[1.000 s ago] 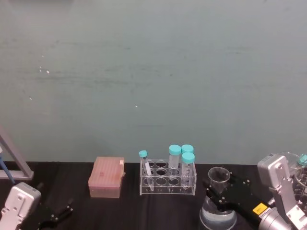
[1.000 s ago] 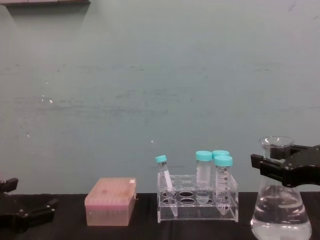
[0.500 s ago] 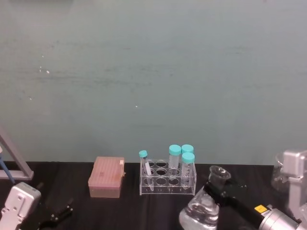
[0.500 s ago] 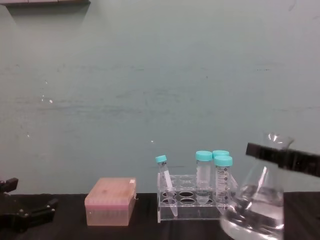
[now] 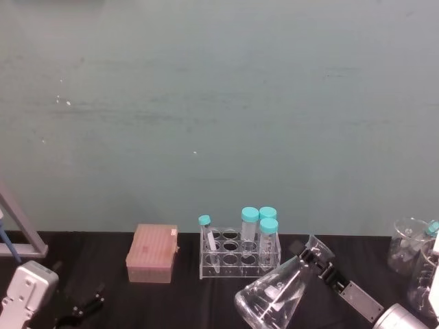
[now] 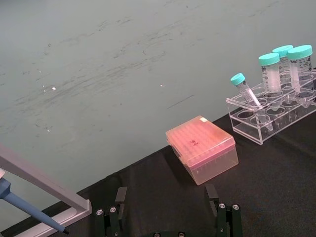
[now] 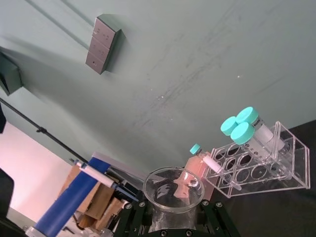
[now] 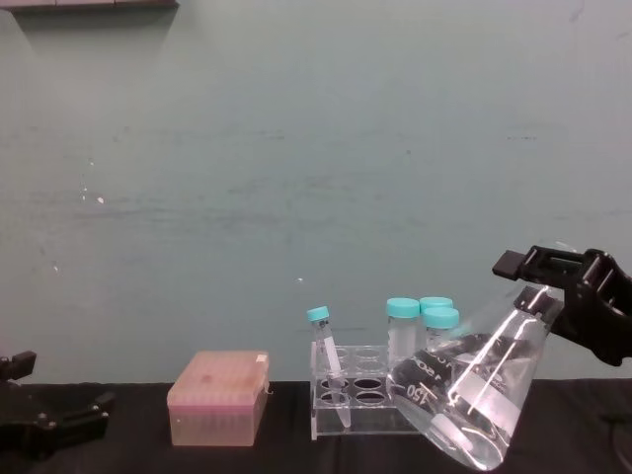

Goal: Pick up the beaker with the right gripper, shake it three times, and then put it down.

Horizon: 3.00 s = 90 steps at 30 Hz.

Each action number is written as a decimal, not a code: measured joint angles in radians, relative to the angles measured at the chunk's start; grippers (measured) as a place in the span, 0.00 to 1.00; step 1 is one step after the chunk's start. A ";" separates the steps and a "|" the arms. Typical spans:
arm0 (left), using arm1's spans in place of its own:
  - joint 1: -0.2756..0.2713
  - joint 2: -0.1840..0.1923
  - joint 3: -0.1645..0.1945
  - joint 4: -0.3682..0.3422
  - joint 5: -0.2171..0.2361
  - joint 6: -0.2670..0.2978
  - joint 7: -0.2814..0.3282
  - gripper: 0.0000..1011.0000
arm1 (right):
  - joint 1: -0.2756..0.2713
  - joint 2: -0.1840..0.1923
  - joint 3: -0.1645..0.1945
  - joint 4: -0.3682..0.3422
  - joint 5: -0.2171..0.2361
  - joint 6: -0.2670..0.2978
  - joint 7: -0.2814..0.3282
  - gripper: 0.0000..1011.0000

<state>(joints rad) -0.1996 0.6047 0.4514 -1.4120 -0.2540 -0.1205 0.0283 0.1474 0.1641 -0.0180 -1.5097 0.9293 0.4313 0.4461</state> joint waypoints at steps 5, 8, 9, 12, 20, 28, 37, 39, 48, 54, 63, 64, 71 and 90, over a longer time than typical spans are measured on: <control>0.000 0.000 0.000 0.000 0.000 0.000 0.000 0.99 | -0.001 0.020 -0.018 -0.007 -0.007 -0.005 -0.012 0.44; 0.000 0.000 0.000 0.000 0.000 0.000 0.000 0.99 | 0.007 0.075 -0.065 -0.020 -0.108 -0.073 -0.009 0.44; 0.000 0.000 0.000 0.000 0.000 0.000 0.000 0.99 | 0.010 0.093 -0.079 -0.024 -0.143 -0.097 -0.009 0.44; 0.000 0.000 0.000 0.000 0.000 0.000 0.000 0.99 | 0.029 0.172 -0.143 -0.039 -0.304 -0.204 -0.017 0.44; 0.000 0.000 0.000 0.000 0.000 0.000 0.000 0.99 | 0.085 0.373 -0.308 -0.067 -0.868 -0.453 -0.157 0.44; 0.000 0.000 0.000 0.000 0.000 0.000 0.000 0.99 | 0.107 0.450 -0.379 -0.063 -1.232 -0.538 -0.297 0.45; 0.000 0.000 0.000 0.000 0.000 0.000 0.000 0.99 | 0.096 0.431 -0.353 -0.060 -1.227 -0.554 -0.292 0.44; 0.000 0.000 0.000 0.000 0.000 0.000 0.000 0.99 | 0.082 0.392 -0.306 -0.060 -1.083 -0.534 -0.231 0.44; 0.000 0.000 0.000 0.000 0.000 0.000 0.000 0.99 | 0.042 0.231 -0.153 -0.060 -0.607 -0.352 -0.055 0.44; 0.000 0.000 0.000 0.000 0.000 0.000 0.000 0.99 | 0.033 0.214 -0.145 -0.062 -0.529 -0.310 -0.044 0.44; 0.000 0.000 0.000 0.000 0.000 0.000 0.000 0.99 | 0.034 0.252 -0.190 -0.080 -0.574 -0.336 -0.071 0.45; 0.000 0.000 0.000 0.000 0.000 0.000 0.000 0.99 | 0.034 0.253 -0.191 -0.080 -0.575 -0.336 -0.073 0.44; 0.000 0.000 0.000 0.000 0.000 0.000 0.000 0.99 | 0.033 0.254 -0.193 -0.084 -0.570 -0.327 -0.086 0.44; 0.000 0.000 0.000 0.000 0.000 0.000 0.000 0.99 | 0.034 0.255 -0.195 -0.084 -0.574 -0.332 -0.084 0.45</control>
<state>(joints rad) -0.1995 0.6047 0.4514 -1.4120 -0.2540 -0.1205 0.0283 0.1818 0.4194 -0.2125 -1.5939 0.3549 0.0991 0.3618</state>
